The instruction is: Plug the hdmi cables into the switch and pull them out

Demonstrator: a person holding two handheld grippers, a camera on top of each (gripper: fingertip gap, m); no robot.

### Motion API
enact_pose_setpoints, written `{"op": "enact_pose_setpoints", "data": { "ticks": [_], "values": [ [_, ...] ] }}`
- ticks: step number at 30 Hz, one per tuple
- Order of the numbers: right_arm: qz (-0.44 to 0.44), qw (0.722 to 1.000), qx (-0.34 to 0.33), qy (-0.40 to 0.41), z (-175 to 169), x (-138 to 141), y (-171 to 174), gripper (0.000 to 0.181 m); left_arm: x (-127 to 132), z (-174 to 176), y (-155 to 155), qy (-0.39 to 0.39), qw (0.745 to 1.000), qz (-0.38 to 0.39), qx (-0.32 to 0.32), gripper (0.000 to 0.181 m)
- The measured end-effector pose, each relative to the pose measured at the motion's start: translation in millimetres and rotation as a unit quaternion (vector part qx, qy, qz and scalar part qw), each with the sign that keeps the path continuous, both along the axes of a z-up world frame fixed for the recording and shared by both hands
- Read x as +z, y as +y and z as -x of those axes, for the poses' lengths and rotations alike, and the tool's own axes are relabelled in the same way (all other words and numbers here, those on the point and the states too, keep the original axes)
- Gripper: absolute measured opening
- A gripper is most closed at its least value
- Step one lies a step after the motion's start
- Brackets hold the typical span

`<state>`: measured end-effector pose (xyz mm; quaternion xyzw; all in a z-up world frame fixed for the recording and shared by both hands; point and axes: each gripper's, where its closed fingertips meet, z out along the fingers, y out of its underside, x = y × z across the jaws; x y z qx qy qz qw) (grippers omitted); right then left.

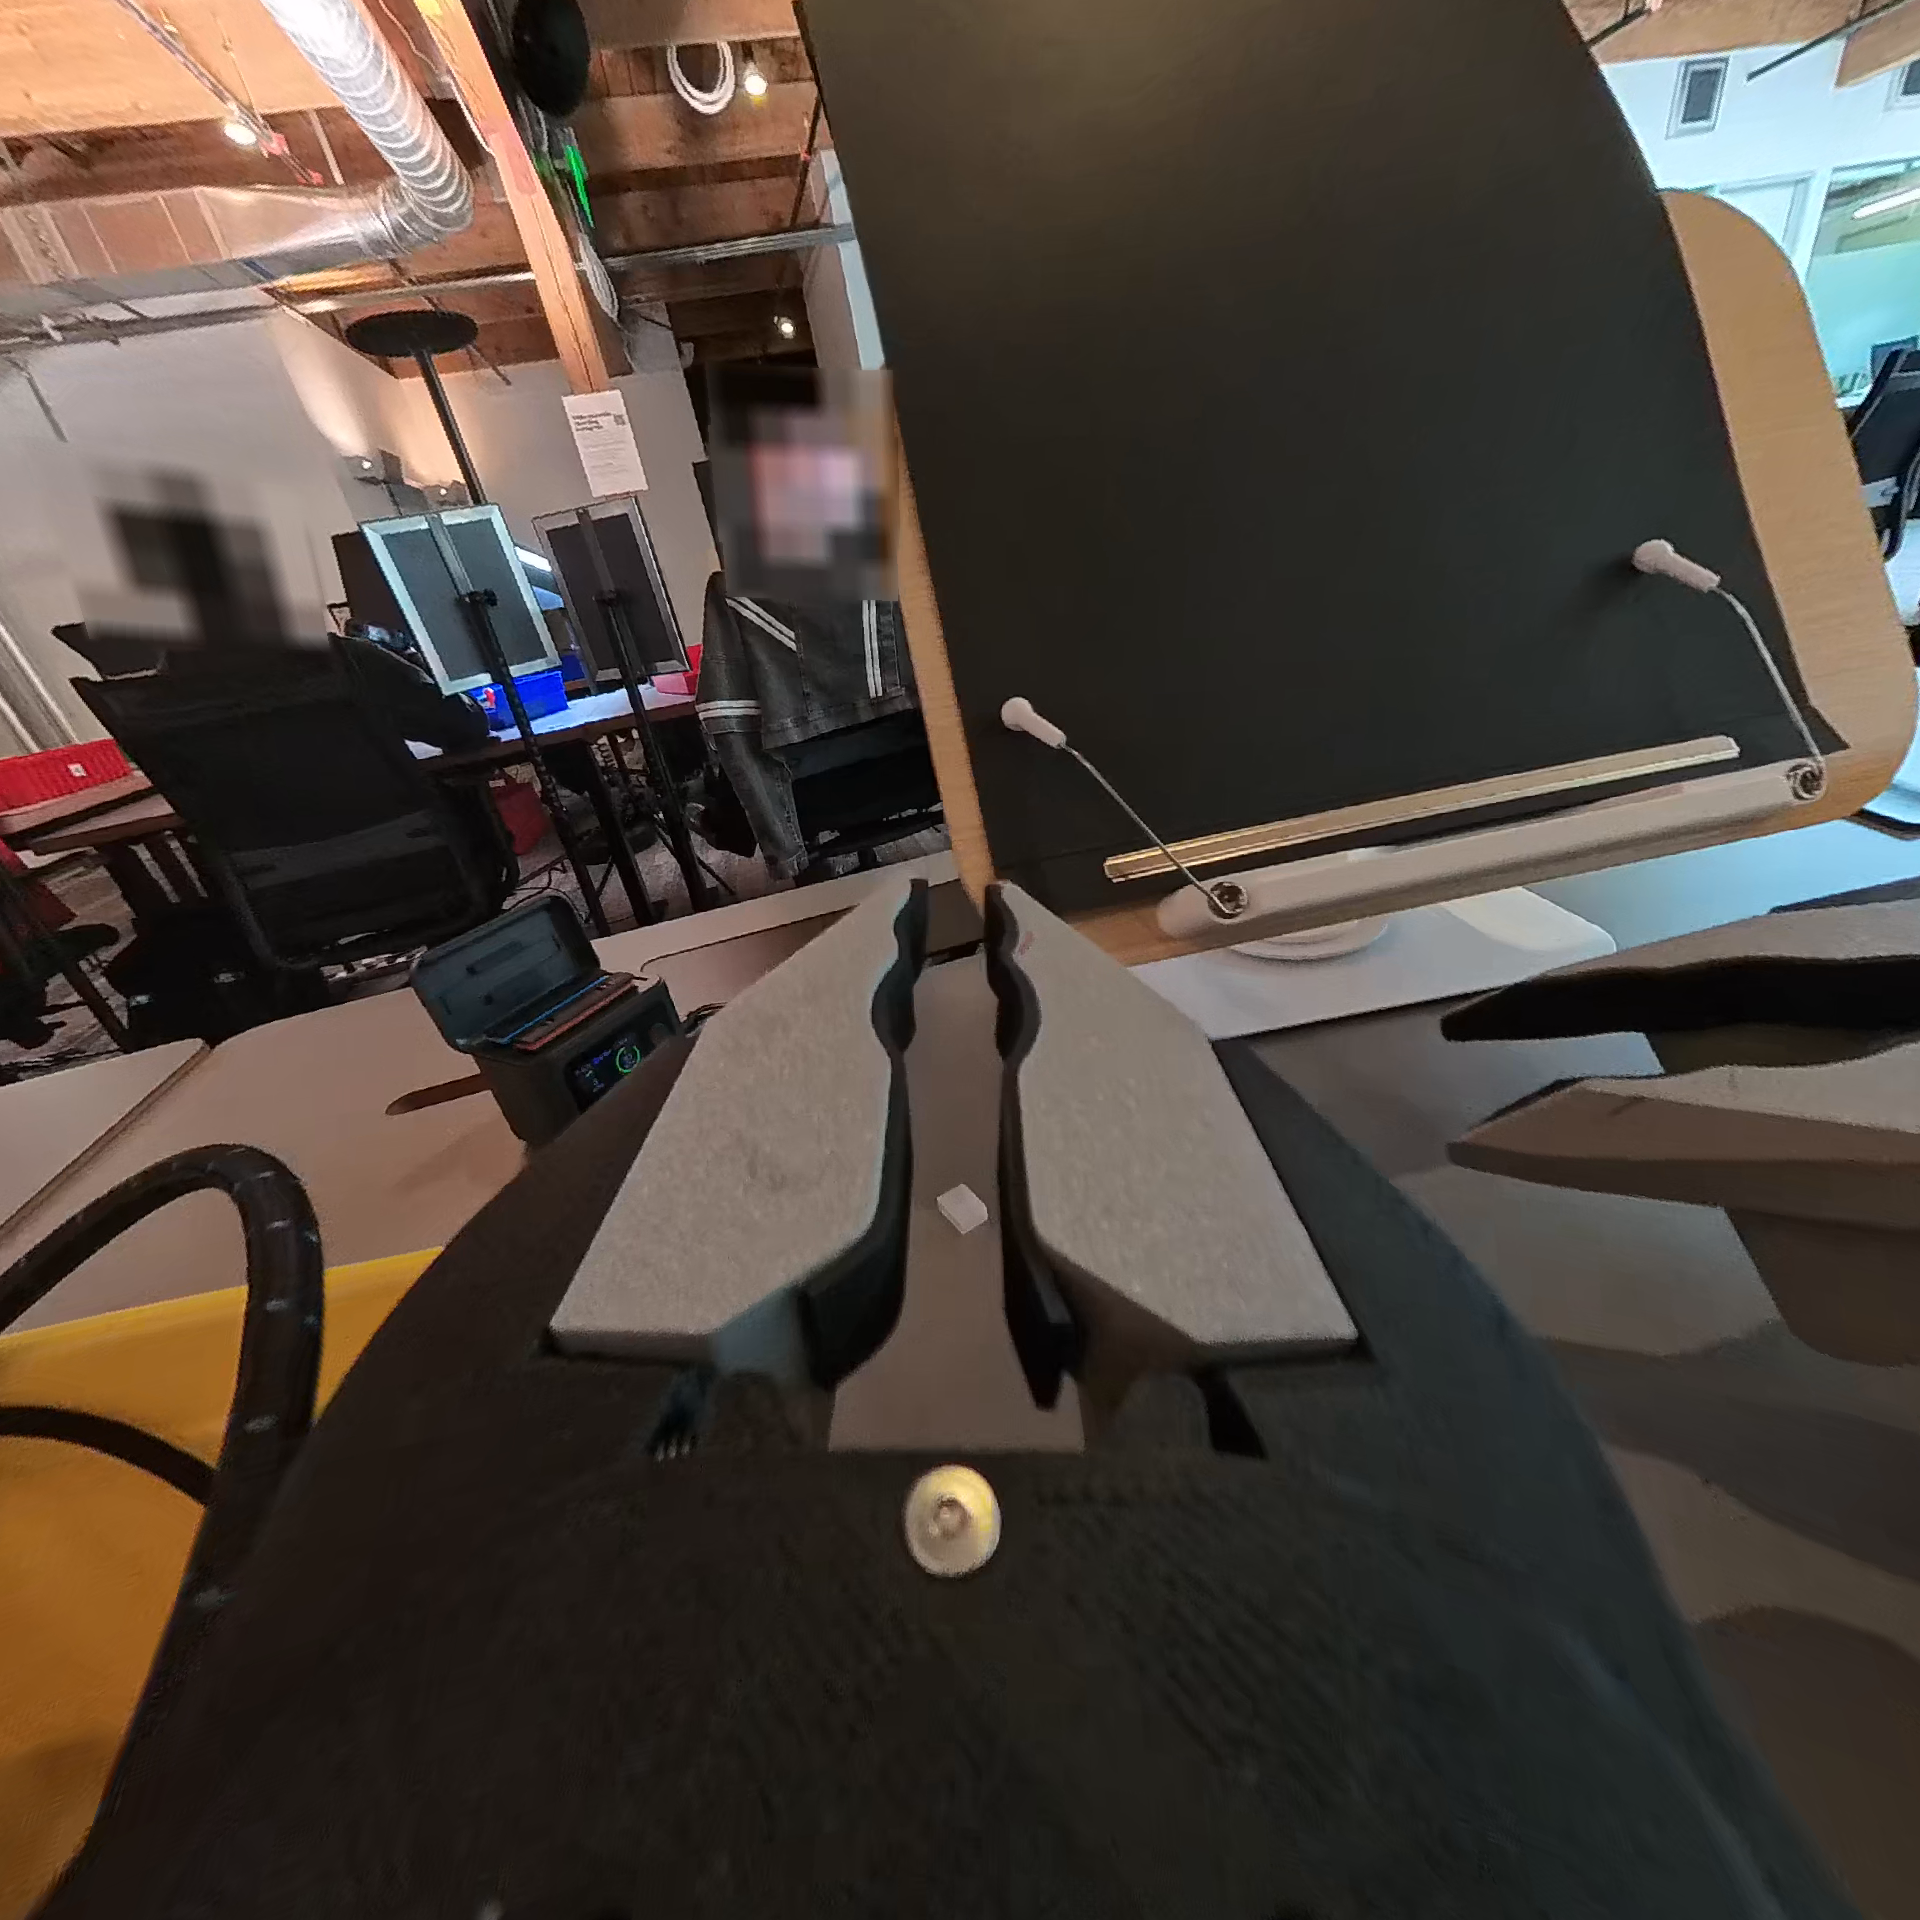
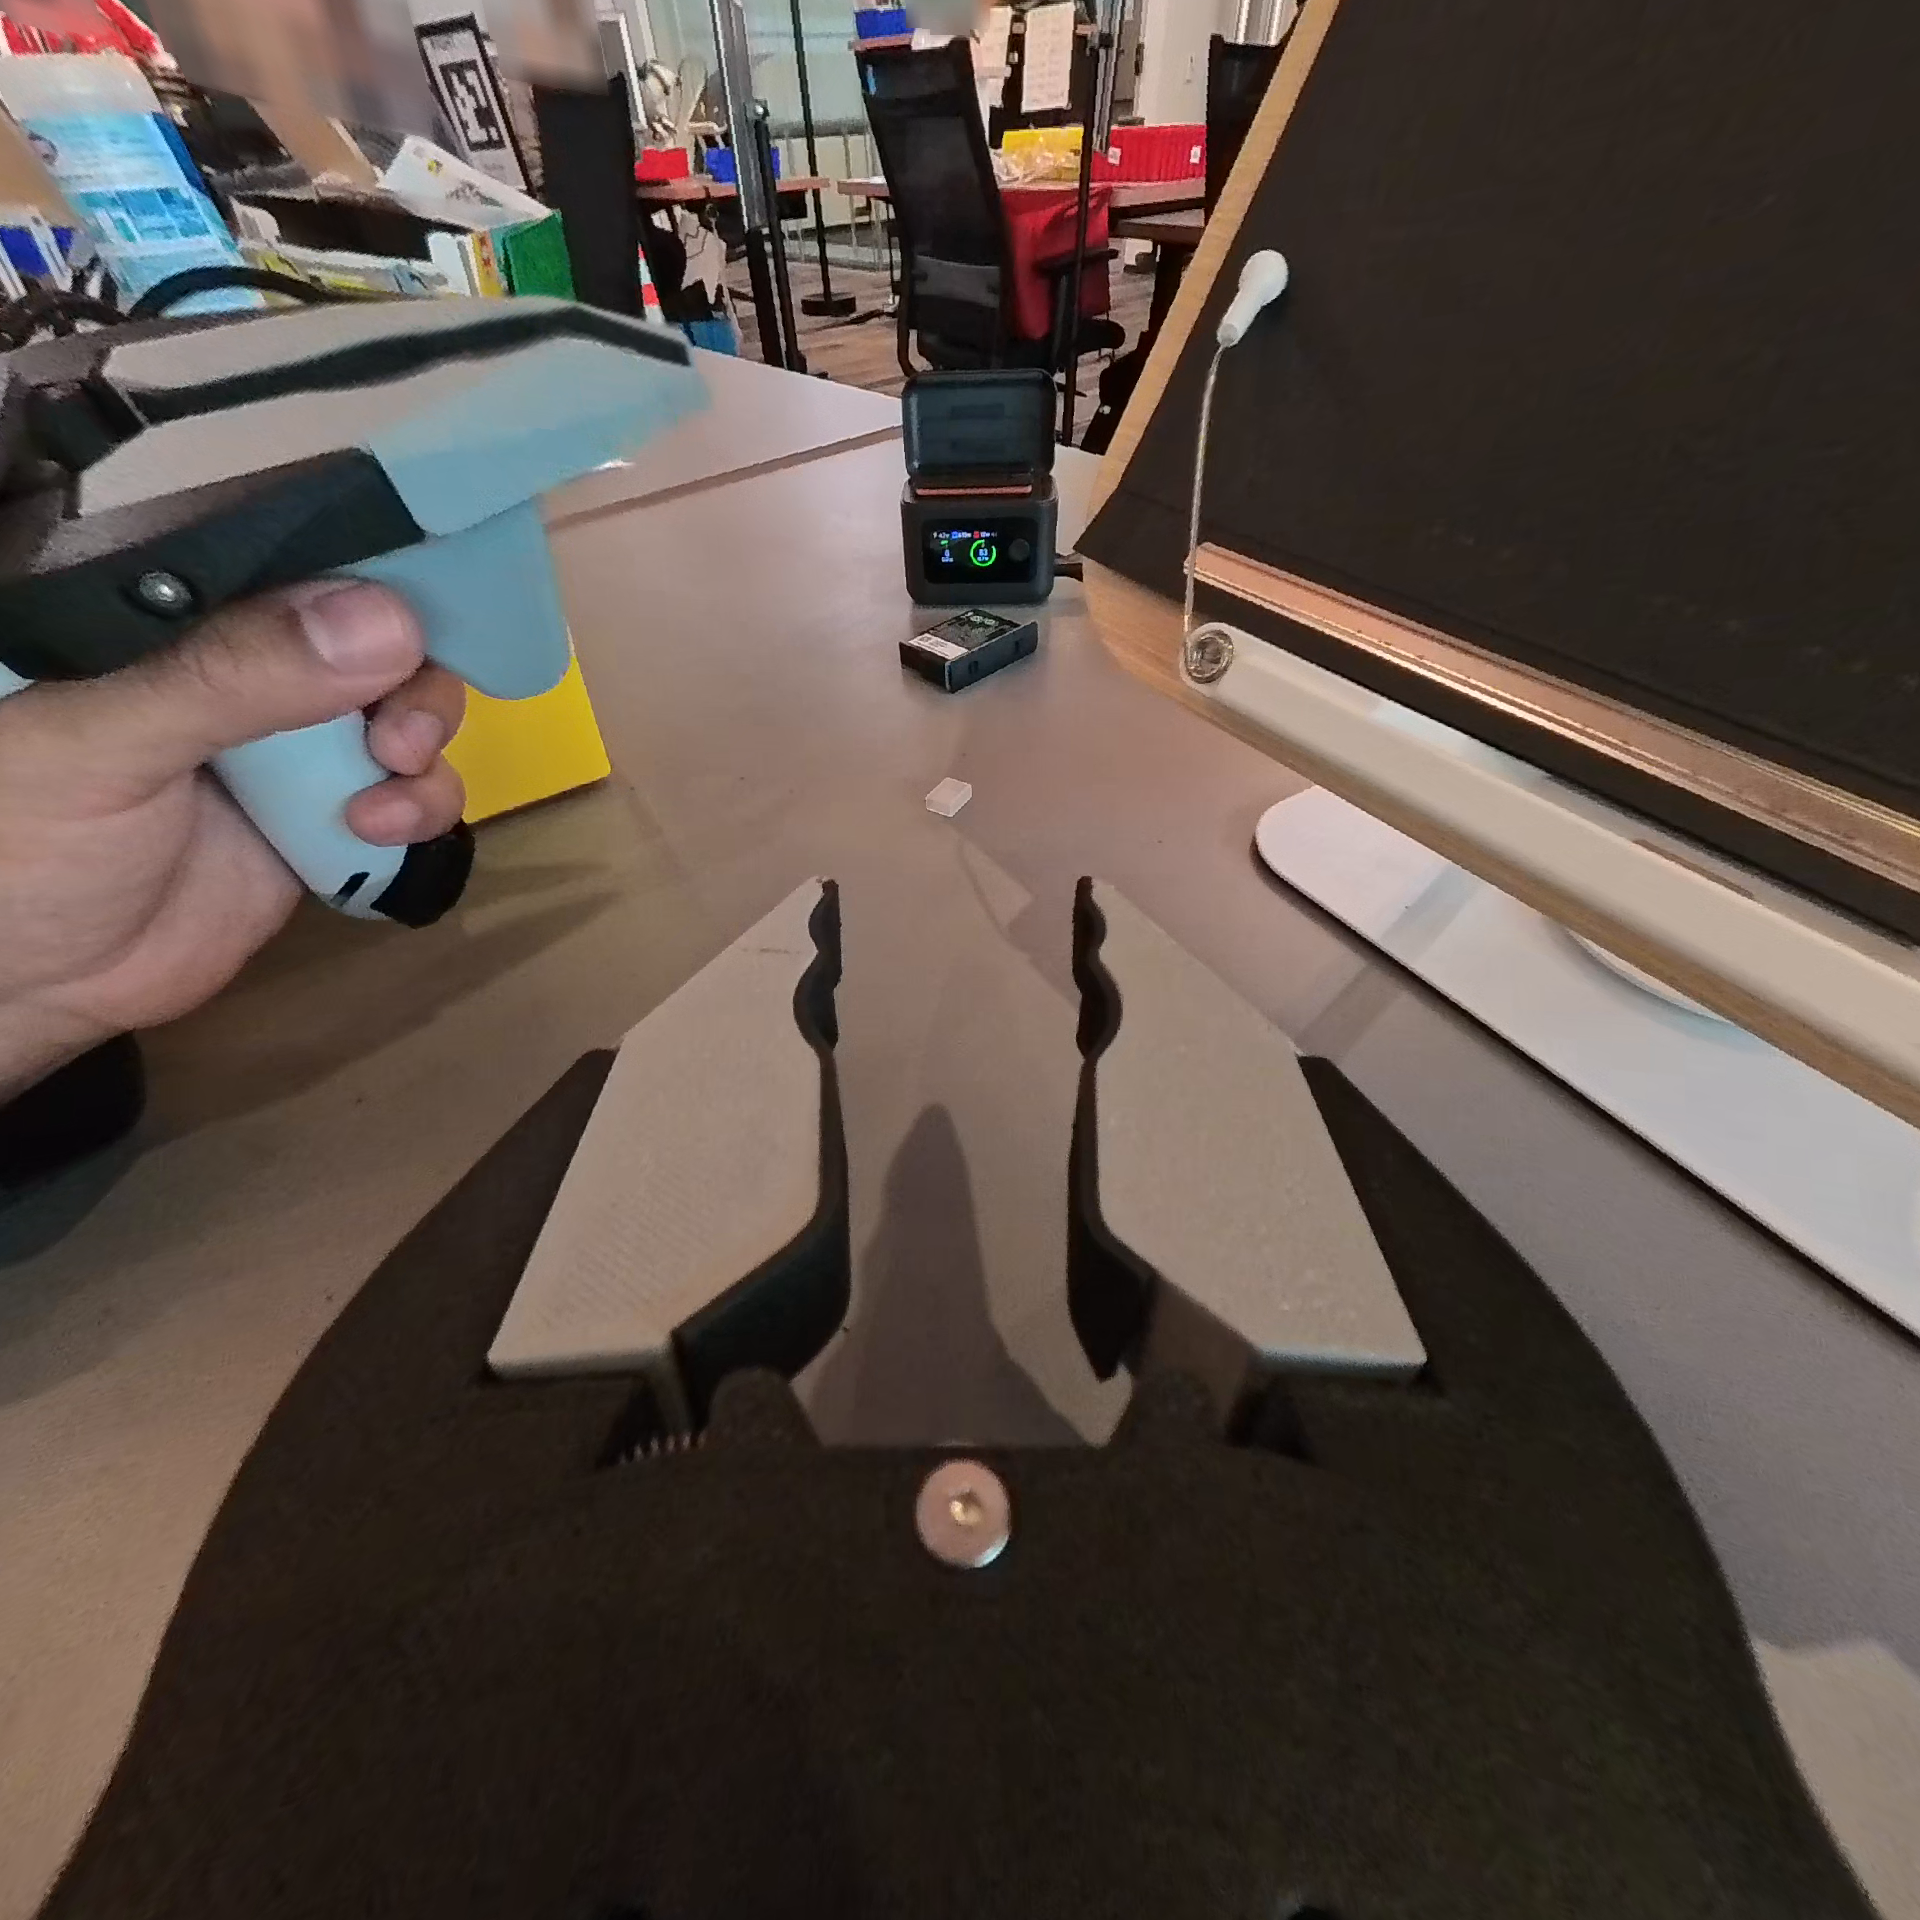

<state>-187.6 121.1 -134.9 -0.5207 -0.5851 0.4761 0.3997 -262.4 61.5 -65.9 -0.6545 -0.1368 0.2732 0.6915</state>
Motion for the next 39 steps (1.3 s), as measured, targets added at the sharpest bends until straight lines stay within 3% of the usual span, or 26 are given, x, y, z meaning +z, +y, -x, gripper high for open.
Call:
{"op": "enact_pose_setpoints", "data": {
  "ticks": [14, 17, 20, 26, 30, 34, 37, 39],
  "values": [
    [0.001, 1.000, 0.004, -0.008, 1.1, -2.4, -1.1, 0.041, -14.3, -8.3, 12.5, -0.002, 0.999, 0.040, -0.021, 0.009],
    [0.010, 1.000, 0.008, -0.018, 2.5, -5.2, -1.2, 0.042, -29.0, -13.1, 21.1, -0.022, 0.996, 0.077, -0.039, 0.013],
    [0.024, 0.999, 0.019, -0.034, 4.2, -9.1, -2.3, 0.043, -47.8, -25.2, 30.7, -0.061, 0.986, 0.135, -0.070, 0.030],
    [0.031, 0.999, 0.035, -0.021, 1.1, -5.1, -5.2, 0.044, -57.9, -60.0, 28.1, -0.060, 0.978, 0.182, -0.082, 0.039],
    [0.026, 0.999, 0.042, -0.022, 0.6, -5.3, -7.7, 0.043, -23.5, -95.4, 7.3, 0.004, 0.968, 0.231, -0.096, 0.040],
    [0.019, 0.999, 0.044, -0.024, 0.0, -5.9, -9.2, 0.042, 56.5, -97.4, -34.6, 0.025, 0.964, 0.242, -0.107, 0.040],
    [0.025, 0.998, 0.046, -0.024, -1.1, -5.9, -8.3, 0.041, 98.0, -26.0, -84.2, 0.074, 0.948, 0.310, 0.005, 0.043],
    [0.034, 0.998, 0.046, -0.025, -1.0, -5.7, -7.1, 0.041, 100.3, 43.9, -130.8, 0.086, 0.907, 0.394, 0.117, 0.044]
  ]
}}
